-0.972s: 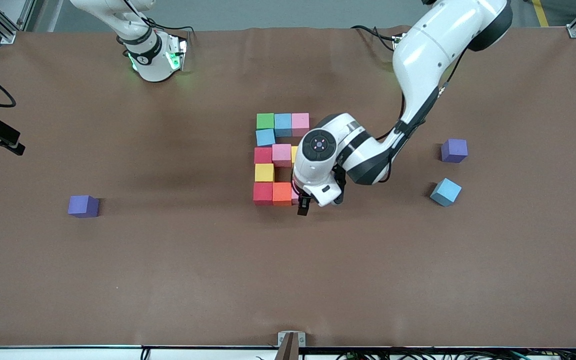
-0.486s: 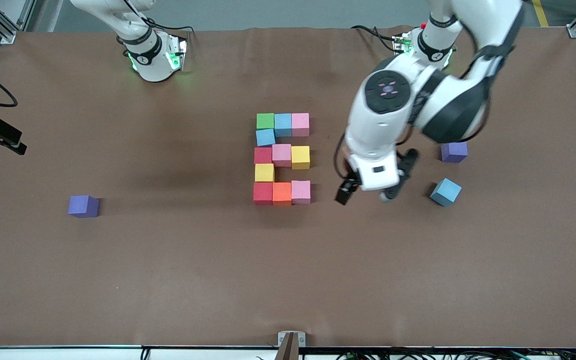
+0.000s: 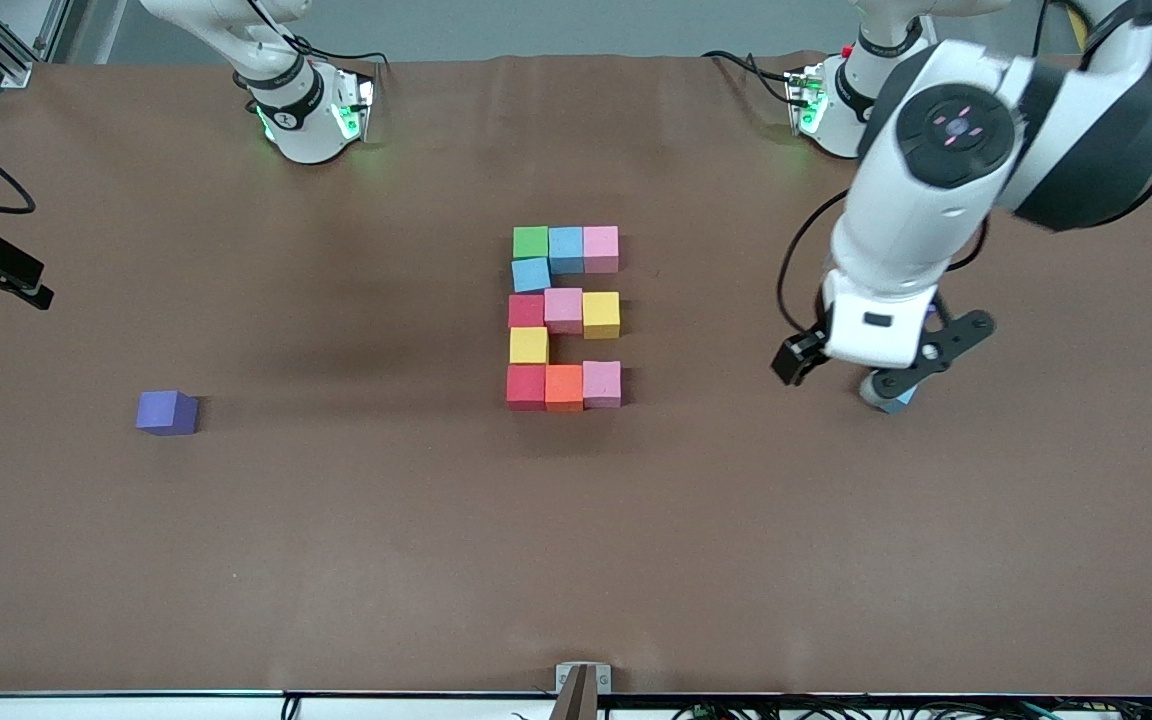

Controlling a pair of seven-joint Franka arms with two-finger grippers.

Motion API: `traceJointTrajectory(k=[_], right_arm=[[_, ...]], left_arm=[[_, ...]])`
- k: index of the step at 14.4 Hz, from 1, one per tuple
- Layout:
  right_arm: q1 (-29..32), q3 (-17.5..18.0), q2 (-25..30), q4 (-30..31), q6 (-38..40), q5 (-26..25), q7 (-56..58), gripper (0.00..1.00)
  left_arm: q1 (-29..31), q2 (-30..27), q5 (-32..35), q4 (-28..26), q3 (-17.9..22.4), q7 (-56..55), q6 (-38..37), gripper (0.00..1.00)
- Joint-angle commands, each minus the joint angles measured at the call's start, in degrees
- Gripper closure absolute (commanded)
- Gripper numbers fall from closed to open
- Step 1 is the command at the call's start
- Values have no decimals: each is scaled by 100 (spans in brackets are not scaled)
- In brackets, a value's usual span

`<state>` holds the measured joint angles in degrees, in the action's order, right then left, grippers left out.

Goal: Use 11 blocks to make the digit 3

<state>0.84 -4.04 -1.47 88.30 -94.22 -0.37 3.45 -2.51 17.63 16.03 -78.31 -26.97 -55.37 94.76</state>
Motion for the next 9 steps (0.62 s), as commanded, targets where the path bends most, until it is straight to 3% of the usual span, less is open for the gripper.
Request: traceJointTrajectory(k=[1,3,5,6,9], right_arm=[[-5,17,121,135,1,-34,50,0],[-5,17,121,135,9,-34,50,0],[-5,17,121,135,9,-34,50,0],[-13,17,121,135,9,-34,50,0],[4,17,121,135,9,-34,50,0]], left_arm=[[92,-461,-39,-185,69,745,-316,0],[-38,-768,-196,-263,497,1341,-754,0],[-905,-1006,-503,-290,1750,2009,-897,0],[-935,-1103,-809,-342,1957,2482,-906,0],[-883,-1393,-918,-597,2388,3680,-897,0]])
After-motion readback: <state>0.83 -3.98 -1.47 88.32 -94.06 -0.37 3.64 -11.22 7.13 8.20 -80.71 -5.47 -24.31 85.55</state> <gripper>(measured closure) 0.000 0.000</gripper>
